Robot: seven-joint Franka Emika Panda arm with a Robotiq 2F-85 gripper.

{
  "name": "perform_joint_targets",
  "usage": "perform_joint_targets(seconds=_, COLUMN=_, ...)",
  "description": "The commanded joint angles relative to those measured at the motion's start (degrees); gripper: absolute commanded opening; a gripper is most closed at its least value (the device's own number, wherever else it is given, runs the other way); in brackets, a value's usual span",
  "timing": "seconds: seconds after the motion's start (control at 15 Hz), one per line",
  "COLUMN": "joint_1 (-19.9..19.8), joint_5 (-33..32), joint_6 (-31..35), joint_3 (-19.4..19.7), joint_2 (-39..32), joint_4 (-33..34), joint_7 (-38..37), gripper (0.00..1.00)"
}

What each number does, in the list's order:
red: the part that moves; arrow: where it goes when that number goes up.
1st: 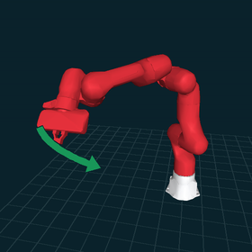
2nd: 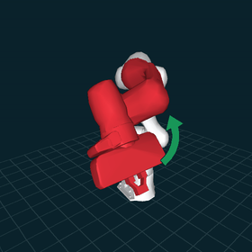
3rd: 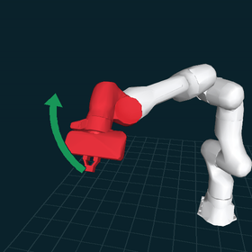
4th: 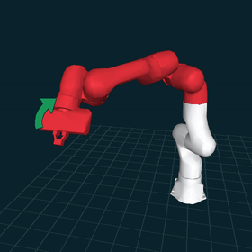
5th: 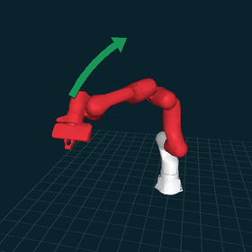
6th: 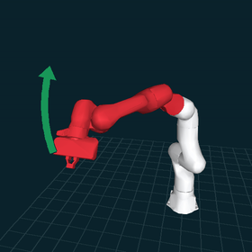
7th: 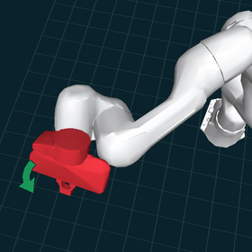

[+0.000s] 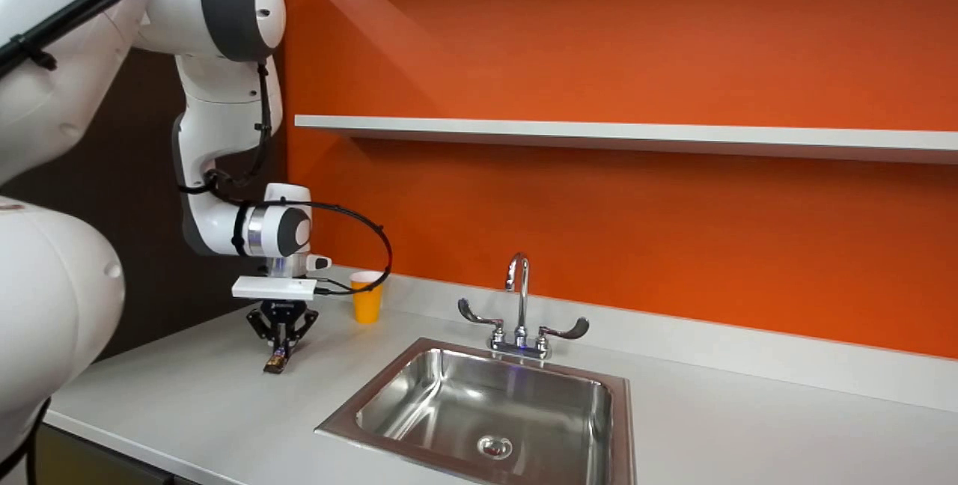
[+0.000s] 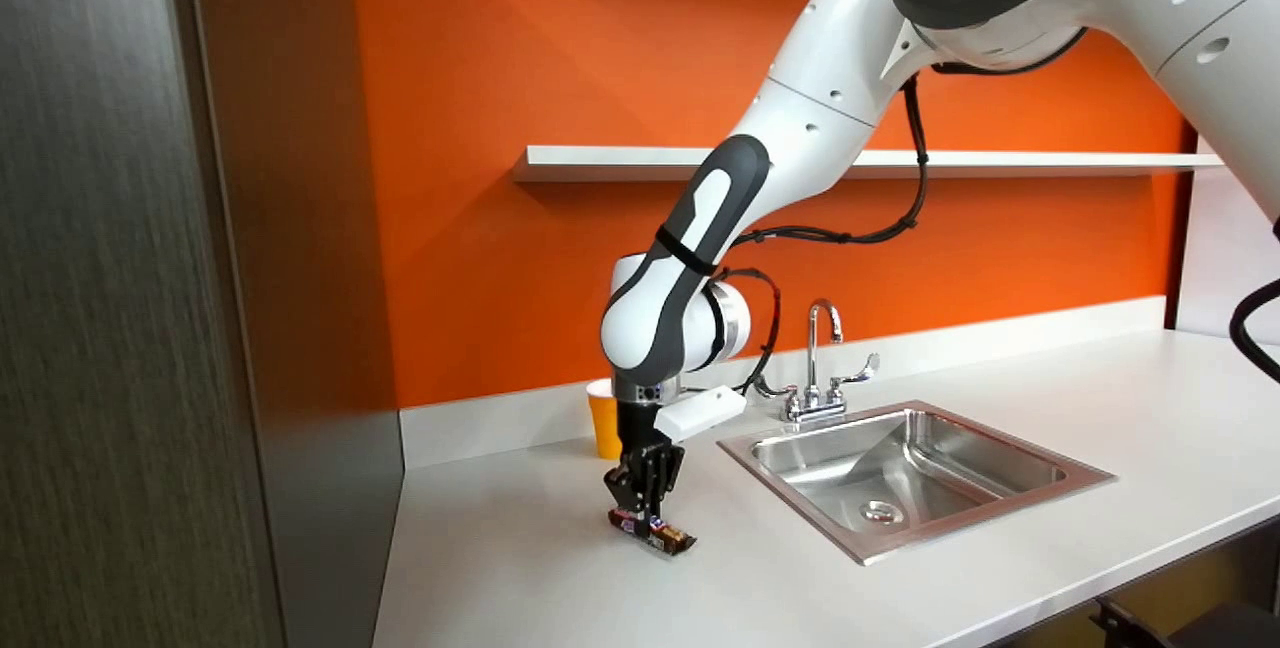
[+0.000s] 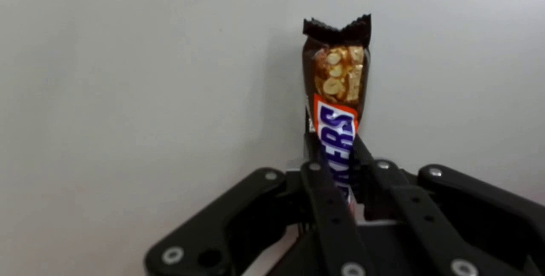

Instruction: Put the brown packet in the sink.

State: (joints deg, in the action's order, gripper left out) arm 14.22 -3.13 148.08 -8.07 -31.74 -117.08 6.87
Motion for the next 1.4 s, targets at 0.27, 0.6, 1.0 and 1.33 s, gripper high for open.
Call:
perform_joint_targets(seconds=0.27, joint_1=-1.0, joint_5=-0.2, joint_6=-1.5, joint_3=0.3, joint_2=0.9, joint_4=1.5, joint_7=-2.5, gripper=0.04)
perform_joint_targets(seconds=0.6, joint_1=-3.1, joint_5=1.5, joint_6=-1.8, joint_3=0.0, joint_2=3.9, joint_4=1.8, joint_7=-2.8, gripper=0.04)
perform_joint_targets(seconds=1.0, joint_1=-7.8, joint_5=4.5, joint_6=-1.5, joint_3=0.7, joint_2=7.0, joint_4=0.7, joint_7=-1.9, gripper=0.04)
perform_joint_targets(seconds=1.33, joint_1=-13.6, joint_5=7.5, joint_6=-1.3, joint_3=3.1, joint_2=7.9, joint_4=0.2, joint_7=-0.7, gripper=0.04)
